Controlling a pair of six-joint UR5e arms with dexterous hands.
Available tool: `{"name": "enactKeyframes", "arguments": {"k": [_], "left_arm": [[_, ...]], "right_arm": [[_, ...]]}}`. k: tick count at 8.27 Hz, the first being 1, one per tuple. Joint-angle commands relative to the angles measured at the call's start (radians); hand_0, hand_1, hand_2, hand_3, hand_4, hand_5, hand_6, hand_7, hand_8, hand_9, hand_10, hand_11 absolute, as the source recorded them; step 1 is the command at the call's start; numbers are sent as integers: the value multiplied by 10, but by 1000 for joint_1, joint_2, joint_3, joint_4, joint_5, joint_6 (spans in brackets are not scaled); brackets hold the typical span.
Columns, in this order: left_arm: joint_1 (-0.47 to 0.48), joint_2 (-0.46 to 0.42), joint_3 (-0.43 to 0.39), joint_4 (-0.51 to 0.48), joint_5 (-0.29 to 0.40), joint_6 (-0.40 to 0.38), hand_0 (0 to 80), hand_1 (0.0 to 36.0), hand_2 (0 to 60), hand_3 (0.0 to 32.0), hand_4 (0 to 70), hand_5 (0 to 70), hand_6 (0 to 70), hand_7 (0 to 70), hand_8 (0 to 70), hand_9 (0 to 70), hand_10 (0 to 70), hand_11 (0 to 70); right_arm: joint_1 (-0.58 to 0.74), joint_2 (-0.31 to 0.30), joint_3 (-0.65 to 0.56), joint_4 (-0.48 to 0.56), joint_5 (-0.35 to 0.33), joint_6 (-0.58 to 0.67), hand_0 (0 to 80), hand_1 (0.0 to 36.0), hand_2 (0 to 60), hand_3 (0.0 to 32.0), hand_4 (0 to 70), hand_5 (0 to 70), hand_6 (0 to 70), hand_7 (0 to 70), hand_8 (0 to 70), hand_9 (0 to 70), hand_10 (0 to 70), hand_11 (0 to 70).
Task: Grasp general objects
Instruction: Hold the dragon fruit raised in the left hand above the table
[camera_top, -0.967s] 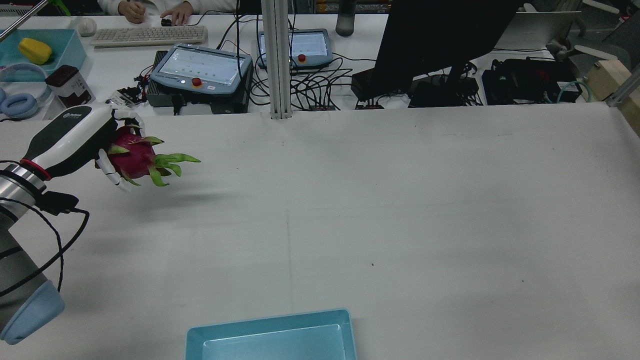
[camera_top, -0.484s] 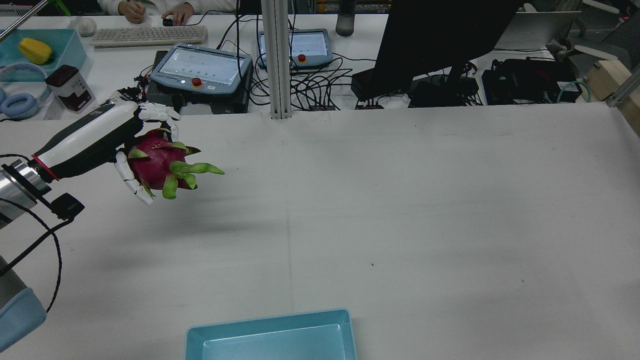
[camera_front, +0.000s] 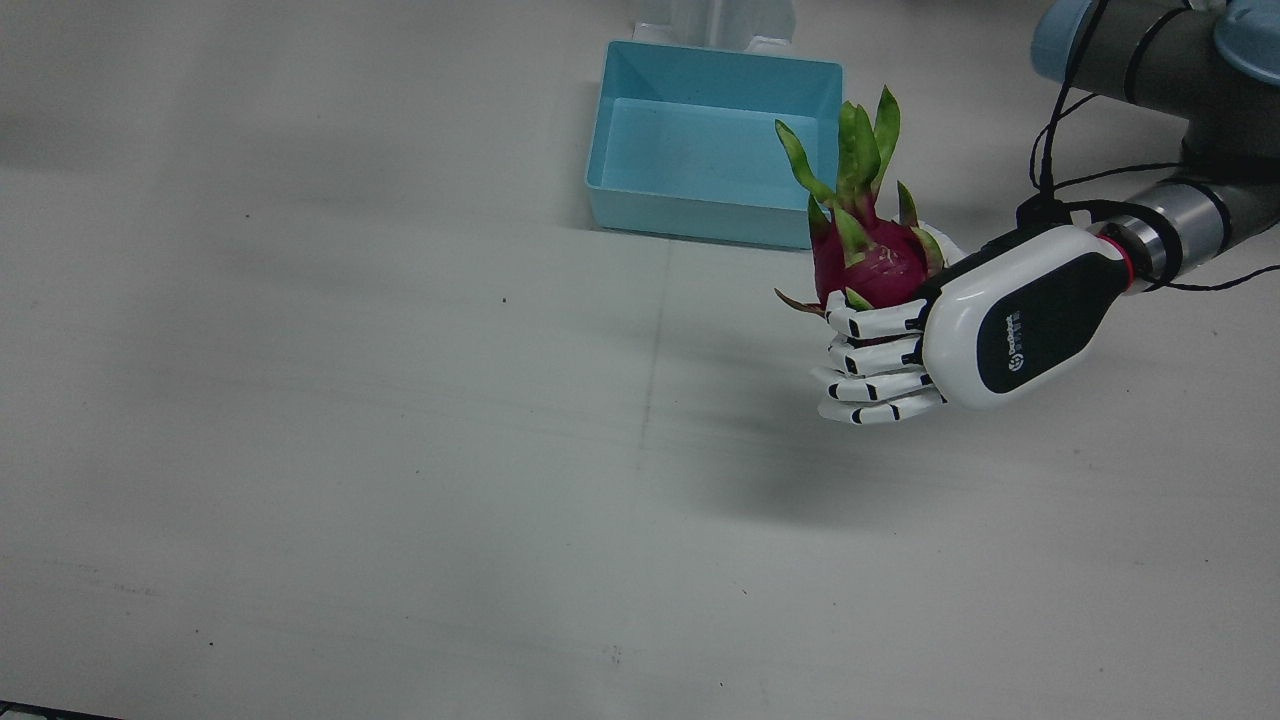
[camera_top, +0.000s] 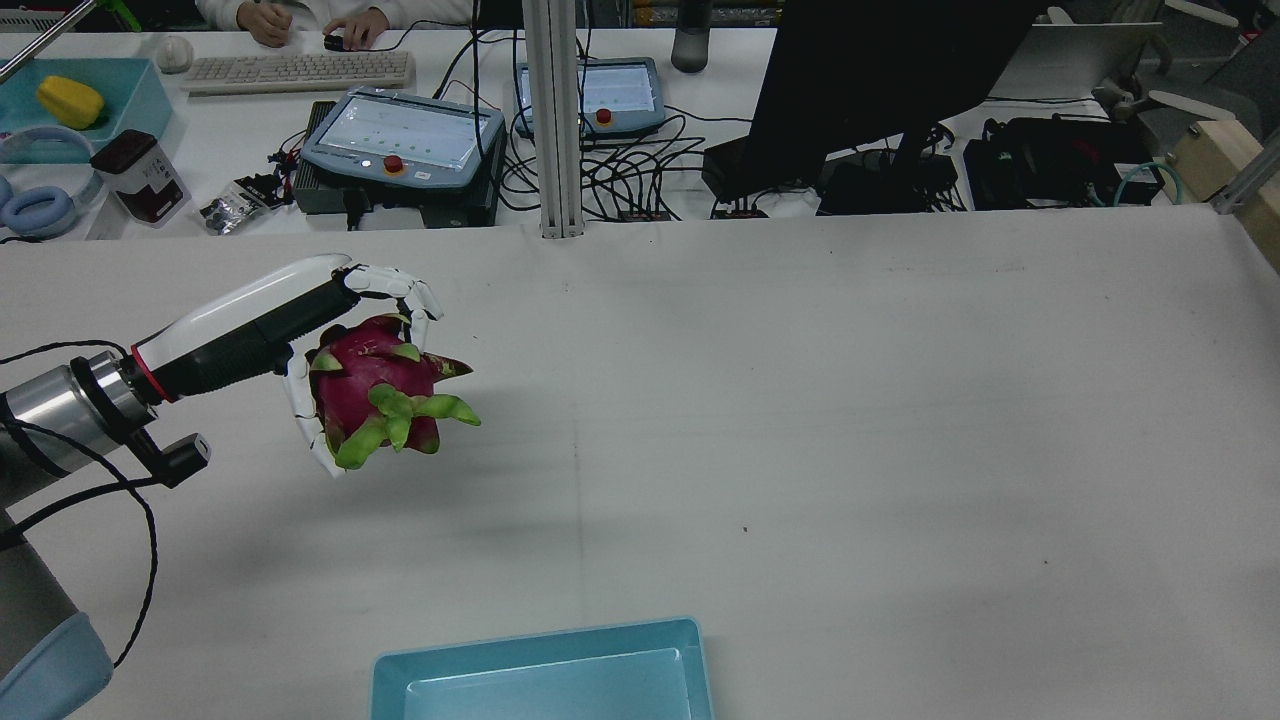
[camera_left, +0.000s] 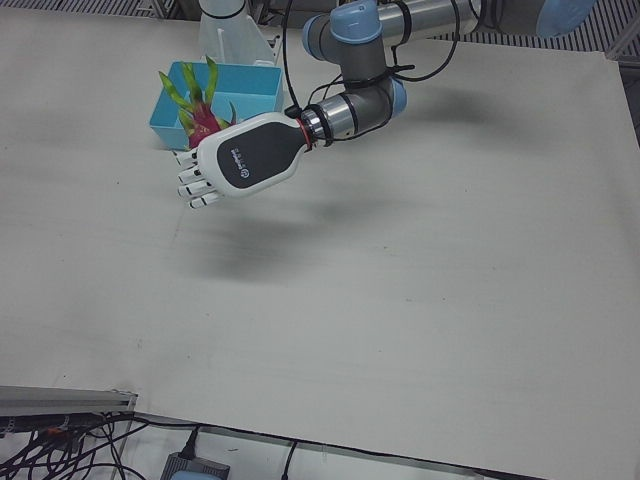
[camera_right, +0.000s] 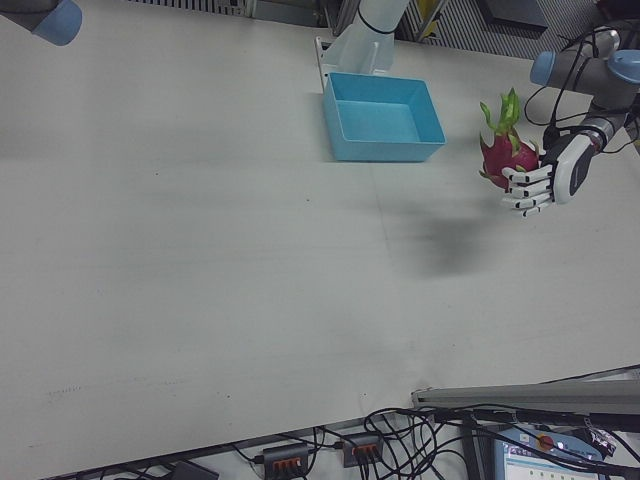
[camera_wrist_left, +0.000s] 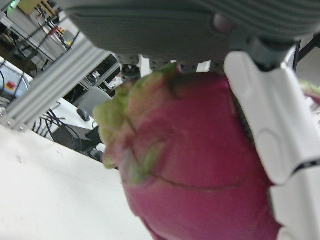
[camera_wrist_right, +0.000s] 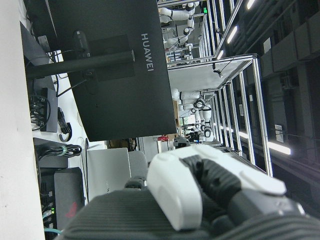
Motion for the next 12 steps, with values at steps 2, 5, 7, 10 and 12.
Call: {"name": "enactKeyframes", "arguments": {"k": [2,5,7,10,12], "left_arm": [[223,-2,-162,76,9,-22,470,353,600,0,393,700,584,700,297,424,207,318],[377,-135,-170,261,-10,58,498,360,600,0,413,700,627,700,315,438,203,314],[412,-163,-152,286,-28,93,507,360,600,0,423,700,638,700,310,433,196,306],[468,-160,-100,202,-41,98,478,315,600,0,360,700,540,700,234,341,158,245],[469,-157,-103,194,-39,98,493,170,319,0,210,700,318,502,80,131,64,106]], "right_arm": [[0,0,0,0,0,0,0,0,0,0,0,0,0,0,0,0,0,0],[0,0,0,0,0,0,0,0,0,0,0,0,0,0,0,0,0,0],[0,0,0,0,0,0,0,0,0,0,0,0,0,0,0,0,0,0],[0,0,0,0,0,0,0,0,0,0,0,0,0,0,0,0,0,0],[0,0,0,0,0,0,0,0,0,0,0,0,0,0,0,0,0,0]]}}
